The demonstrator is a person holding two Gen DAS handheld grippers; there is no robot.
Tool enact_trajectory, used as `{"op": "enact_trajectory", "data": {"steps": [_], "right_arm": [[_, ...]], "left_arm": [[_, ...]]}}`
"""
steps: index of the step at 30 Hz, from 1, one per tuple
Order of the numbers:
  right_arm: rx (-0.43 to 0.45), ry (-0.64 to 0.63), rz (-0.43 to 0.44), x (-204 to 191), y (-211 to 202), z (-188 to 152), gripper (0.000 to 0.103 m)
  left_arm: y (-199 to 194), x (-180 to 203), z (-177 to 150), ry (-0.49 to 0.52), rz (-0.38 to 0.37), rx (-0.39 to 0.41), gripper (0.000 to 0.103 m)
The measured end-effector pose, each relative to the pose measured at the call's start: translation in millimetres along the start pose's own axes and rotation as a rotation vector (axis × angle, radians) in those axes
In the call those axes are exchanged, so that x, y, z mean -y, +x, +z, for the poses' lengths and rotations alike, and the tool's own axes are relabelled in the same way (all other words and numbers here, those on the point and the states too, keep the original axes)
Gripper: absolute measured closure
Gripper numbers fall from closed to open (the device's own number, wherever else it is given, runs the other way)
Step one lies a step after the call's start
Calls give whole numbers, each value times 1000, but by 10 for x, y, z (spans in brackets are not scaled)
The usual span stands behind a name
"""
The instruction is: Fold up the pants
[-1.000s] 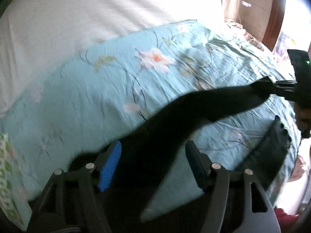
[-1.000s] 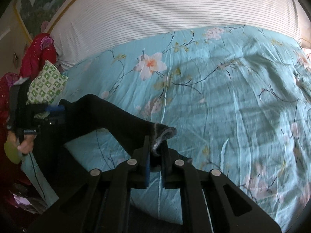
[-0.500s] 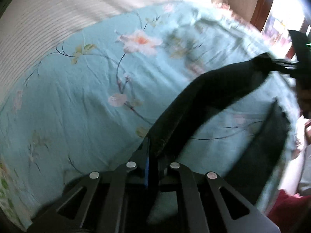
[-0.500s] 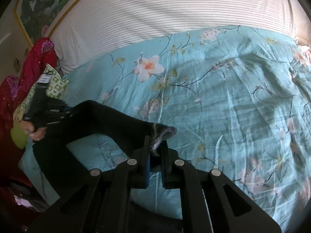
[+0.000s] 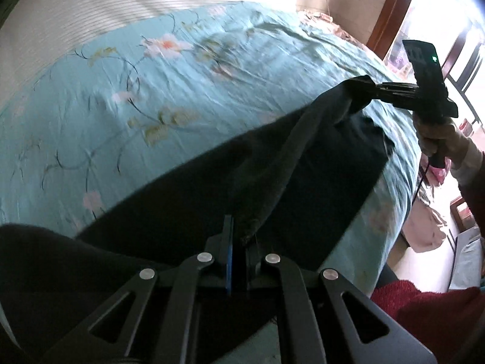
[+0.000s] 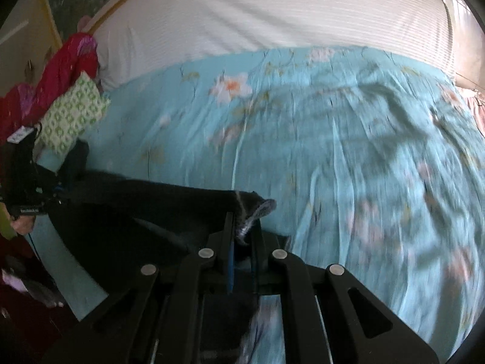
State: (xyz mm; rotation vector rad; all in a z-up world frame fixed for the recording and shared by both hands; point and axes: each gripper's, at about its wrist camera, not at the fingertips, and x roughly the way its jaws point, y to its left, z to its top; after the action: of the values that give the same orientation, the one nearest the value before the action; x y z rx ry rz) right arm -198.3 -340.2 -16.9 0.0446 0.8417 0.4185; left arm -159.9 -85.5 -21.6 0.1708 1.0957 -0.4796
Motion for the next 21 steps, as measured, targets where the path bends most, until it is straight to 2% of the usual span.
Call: {"op": "enact_trajectory", "data": {"steps": [5, 11, 14, 17, 18, 19, 20, 21], "right_arm": [[24, 7, -18, -61, -148, -269, 94], [41, 25, -24, -139, -261, -408, 94], [-8, 47, -32, -151, -218, -480, 93], [-31, 101, -64, -125, -257, -599, 77], [-27, 121, -79, -121, -302, -636, 63], [-15, 157, -104, -101, -388, -692, 55], [9, 186, -123, -91, -485, -747, 45], [34, 210, -131, -94, -575, -797, 44]], "left_arm": [[-4, 31, -249, -22, -9, 4, 99], [0, 28, -480, -35, -3, 22, 98], [76, 11, -581, -47, -4, -5, 92], [34, 37, -687, -74, -3, -15, 84], [-27, 34, -726, -87, -11, -5, 77], [-89, 22, -759, -109, -27, 3, 67], [-175, -4, -799, -143, -52, 21, 63], [-233, -21, -822, -166, -61, 33, 55]]}}
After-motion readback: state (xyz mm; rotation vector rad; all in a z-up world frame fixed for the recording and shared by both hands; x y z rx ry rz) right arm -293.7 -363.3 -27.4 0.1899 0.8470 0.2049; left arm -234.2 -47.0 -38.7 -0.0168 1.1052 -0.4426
